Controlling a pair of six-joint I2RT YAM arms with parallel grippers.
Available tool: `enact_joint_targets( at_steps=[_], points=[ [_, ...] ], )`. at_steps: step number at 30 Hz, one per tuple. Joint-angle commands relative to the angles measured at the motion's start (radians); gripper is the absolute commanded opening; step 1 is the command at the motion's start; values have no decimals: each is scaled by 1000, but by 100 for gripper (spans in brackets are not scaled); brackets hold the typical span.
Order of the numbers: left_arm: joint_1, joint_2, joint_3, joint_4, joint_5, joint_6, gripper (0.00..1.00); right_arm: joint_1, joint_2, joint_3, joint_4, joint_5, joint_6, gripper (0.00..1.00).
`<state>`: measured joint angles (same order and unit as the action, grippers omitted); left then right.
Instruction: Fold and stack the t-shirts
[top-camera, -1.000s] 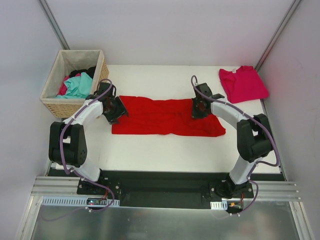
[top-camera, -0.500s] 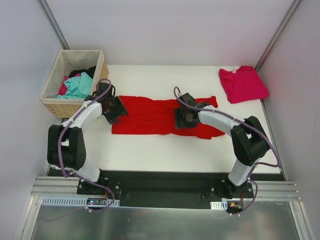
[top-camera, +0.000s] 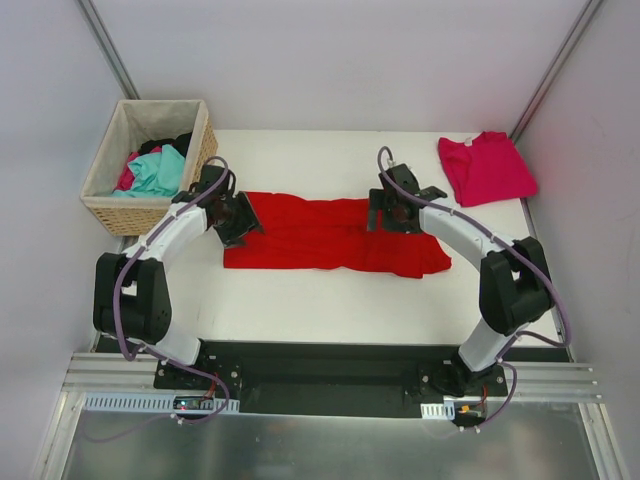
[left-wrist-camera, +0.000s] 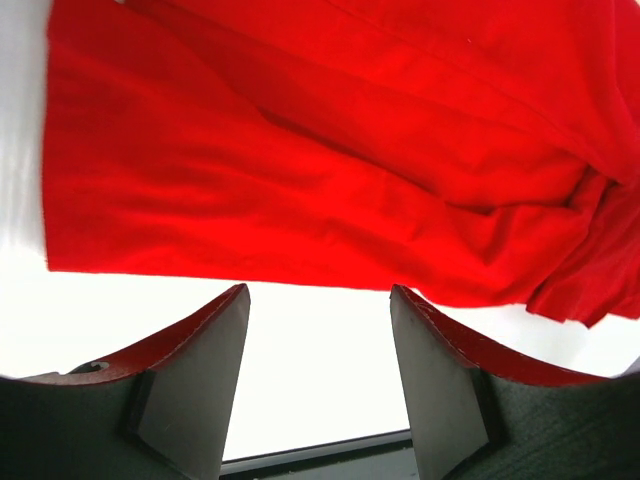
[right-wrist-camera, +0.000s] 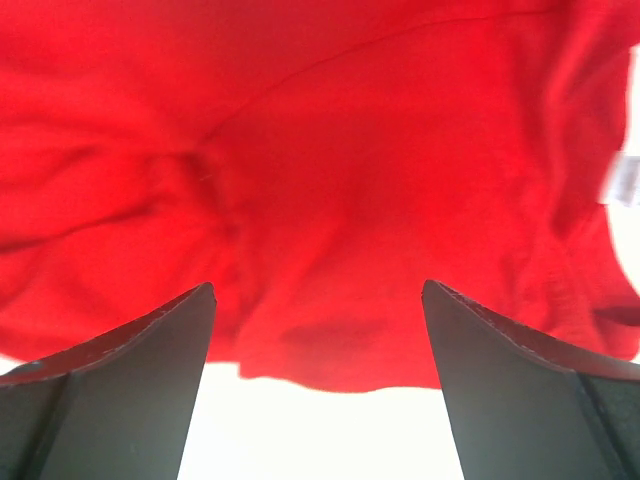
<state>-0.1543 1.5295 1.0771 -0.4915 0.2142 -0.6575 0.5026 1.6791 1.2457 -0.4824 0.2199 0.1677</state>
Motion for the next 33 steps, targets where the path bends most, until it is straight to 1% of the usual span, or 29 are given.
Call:
enact_joint_targets(
  at_steps=[1,4,9,15,18,26,33],
  points=[
    [-10,-42,-19,-4,24,29,58,-44,34,-40,30,-29,44,88],
    [-10,-52,-48,-4,25,29,58,-58,37,-71,57,-42,70,87],
    [-10,-62,-69,-4,17,36,58,-55,33,-89,39,-70,107,86],
    [-10,-46,-65,-4,14,35,58,-50,10,-146,15,-37,144,87],
    [-10,-40,-63,-4,10,35,58,-58,37,-147,-1,-17,148,87],
    [-10,-42,-55,-5,-15,42,58,-110,119,-112,-15,-53,156,87],
    [-2,-25,-43,-10,-18,45,58,-159,202,-22,-10,-129,124,87]
  ],
)
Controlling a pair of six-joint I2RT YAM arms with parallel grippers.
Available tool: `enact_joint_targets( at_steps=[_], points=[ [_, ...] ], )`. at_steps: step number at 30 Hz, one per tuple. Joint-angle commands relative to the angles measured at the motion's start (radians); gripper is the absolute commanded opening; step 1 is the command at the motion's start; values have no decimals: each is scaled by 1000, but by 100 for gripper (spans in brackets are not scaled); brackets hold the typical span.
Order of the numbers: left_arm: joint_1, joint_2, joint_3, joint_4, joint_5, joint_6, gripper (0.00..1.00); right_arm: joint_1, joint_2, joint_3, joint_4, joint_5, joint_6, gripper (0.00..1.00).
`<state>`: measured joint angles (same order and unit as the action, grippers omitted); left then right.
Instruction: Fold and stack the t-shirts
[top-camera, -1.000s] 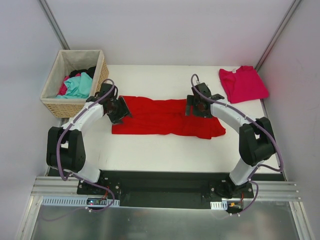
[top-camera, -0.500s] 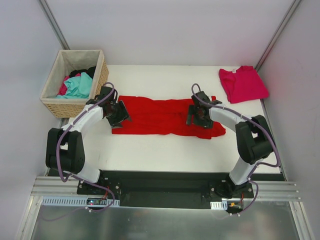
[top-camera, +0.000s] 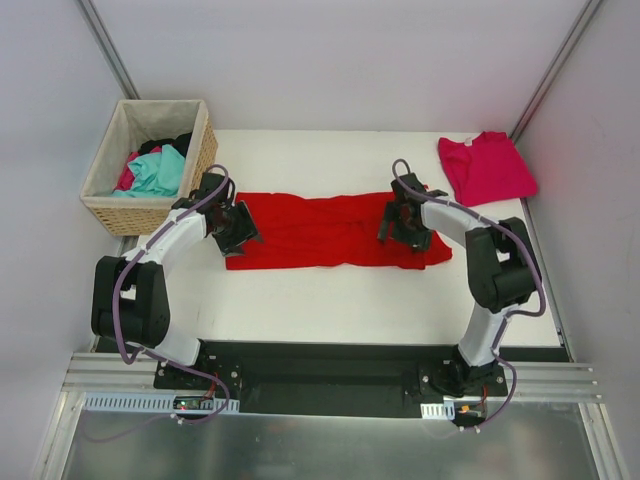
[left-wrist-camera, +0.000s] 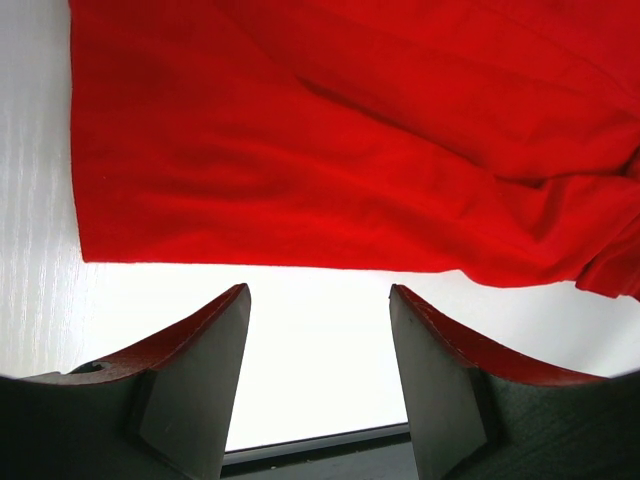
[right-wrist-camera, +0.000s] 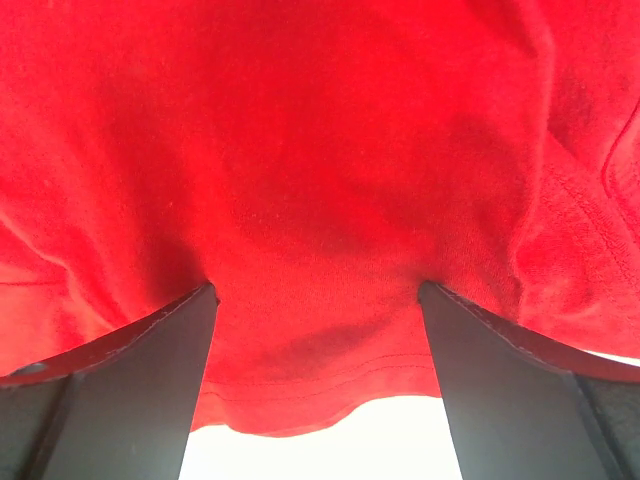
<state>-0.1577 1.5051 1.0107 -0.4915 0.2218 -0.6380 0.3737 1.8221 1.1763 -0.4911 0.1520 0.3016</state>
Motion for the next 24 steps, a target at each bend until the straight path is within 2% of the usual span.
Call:
enact_joint_targets(
  at_steps=[1,11,21,24],
  points=[
    [6,1,23,-15,-25,26,58,-35,66,55,3,-77,-15,87],
    [38,4,35,-24,-29,32,58,-91,238,327,-79,-195,-78,87],
    [63,4,35,-33,-33,40,58,-153,503,771,-193,-287,-88,87],
    [67,6,37,-36,-35,41,58,-167,575,861,-221,-301,-85,88]
  ],
)
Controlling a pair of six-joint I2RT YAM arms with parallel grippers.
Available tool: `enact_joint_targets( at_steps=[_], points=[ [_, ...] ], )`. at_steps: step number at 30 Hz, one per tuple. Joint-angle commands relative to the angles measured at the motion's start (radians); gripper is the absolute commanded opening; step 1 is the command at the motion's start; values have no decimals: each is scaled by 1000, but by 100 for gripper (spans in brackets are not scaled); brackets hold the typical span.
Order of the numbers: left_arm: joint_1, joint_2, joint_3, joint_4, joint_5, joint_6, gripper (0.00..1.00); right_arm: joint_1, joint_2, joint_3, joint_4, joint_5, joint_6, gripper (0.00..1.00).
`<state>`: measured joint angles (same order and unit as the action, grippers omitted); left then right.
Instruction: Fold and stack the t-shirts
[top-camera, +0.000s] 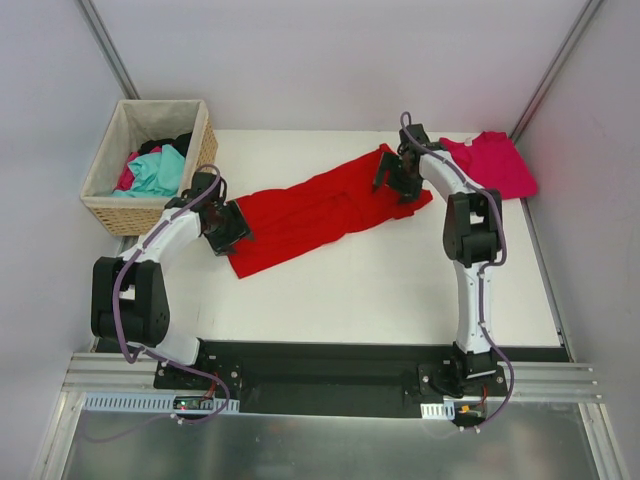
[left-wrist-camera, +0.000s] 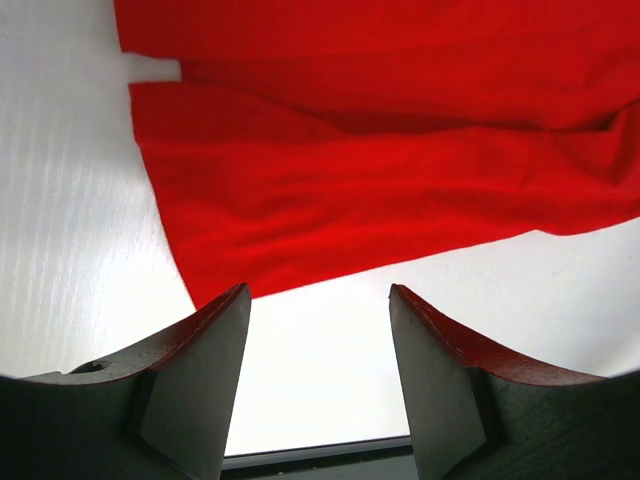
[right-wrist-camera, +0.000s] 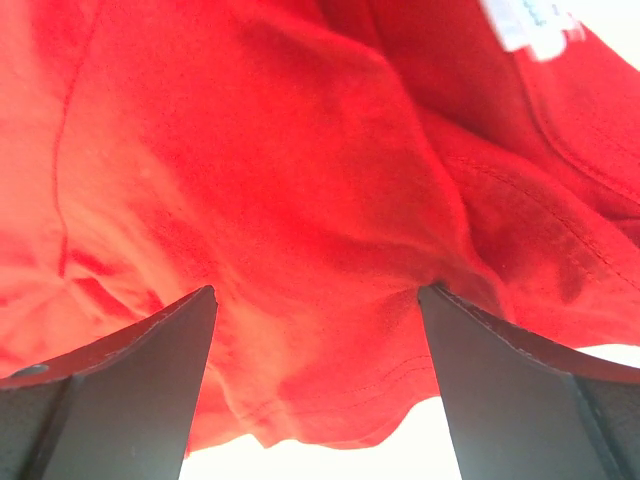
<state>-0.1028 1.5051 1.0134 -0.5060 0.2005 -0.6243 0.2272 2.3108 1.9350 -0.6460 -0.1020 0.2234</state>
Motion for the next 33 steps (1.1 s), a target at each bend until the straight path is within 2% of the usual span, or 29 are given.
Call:
enact_joint_targets(
  at_steps=[1,8,14,16,20,21,23,25,28,33],
  points=[
    [14,7,36,-22,-12,28,58,-23,119,155,-69,-53,-9,88],
    [14,14,42,-23,-13,24,58,-55,228,344,-83,-110,11,89],
    [14,0,40,-22,4,20,58,-80,214,351,61,-174,27,92],
    [14,-17,45,-22,25,29,58,-80,142,334,62,-150,-11,93],
    [3,-48,60,-17,71,52,58,-45,-156,109,147,-51,-101,95],
    [-9,-48,65,-9,70,54,57,-40,-276,17,161,-48,-101,95],
    [-23,-39,60,12,83,60,58,-38,-377,-71,192,-79,-82,95],
    [-41,-23,39,64,155,57,57,-31,-517,-205,215,-117,-68,95],
    [-54,-16,-16,162,213,32,57,-3,-676,-371,224,-111,-82,95],
    [-58,12,-70,198,200,17,57,41,-838,-537,244,-93,-94,95]
  ],
)
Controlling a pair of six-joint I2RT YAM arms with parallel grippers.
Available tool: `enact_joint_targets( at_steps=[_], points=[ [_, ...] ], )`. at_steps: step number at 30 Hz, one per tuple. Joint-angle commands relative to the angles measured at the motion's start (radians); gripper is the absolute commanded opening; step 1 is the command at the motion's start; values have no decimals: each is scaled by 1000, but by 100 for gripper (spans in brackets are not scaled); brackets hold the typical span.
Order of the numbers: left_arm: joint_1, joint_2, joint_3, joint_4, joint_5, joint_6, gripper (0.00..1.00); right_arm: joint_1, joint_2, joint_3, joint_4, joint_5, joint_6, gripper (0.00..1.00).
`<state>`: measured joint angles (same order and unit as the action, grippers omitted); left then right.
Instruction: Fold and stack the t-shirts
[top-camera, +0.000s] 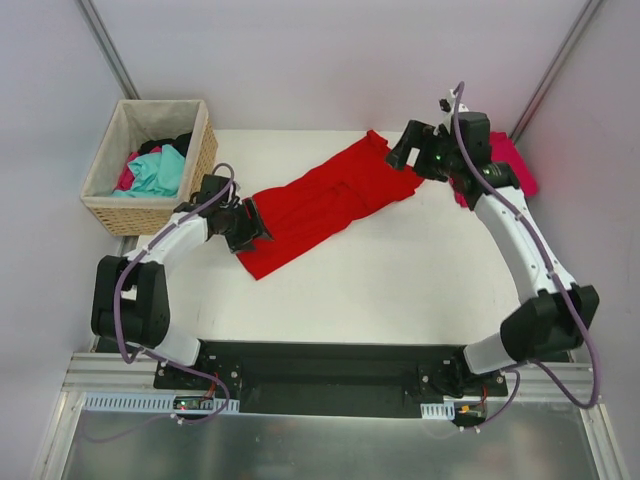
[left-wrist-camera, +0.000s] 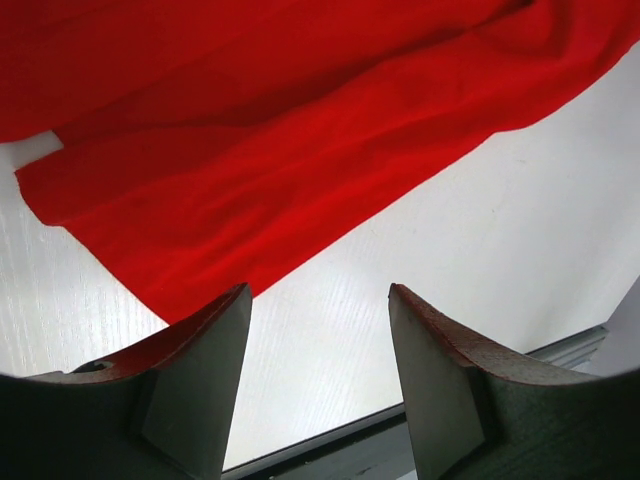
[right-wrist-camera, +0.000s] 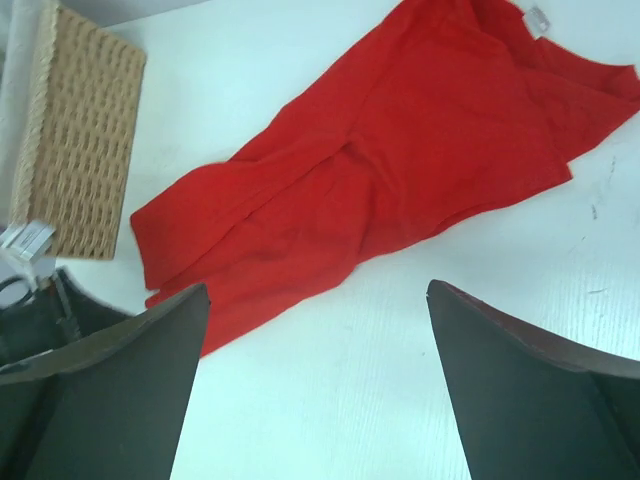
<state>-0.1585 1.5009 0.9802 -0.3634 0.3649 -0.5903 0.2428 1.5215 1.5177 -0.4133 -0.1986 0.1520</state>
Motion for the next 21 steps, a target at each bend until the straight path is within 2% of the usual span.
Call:
enact_joint_targets(
  at_steps=[1,10,21],
  points=[
    [-3,19,-46,58,35,-22,57,26,-67,-137,10,8,-23,95],
    [-19,61,-112,106,8,-40,57,29,-179,-206,-21,10,-35,95],
    [-101,139,-204,256,5,-78,56,29,-293,-267,-48,2,-46,95]
  ],
)
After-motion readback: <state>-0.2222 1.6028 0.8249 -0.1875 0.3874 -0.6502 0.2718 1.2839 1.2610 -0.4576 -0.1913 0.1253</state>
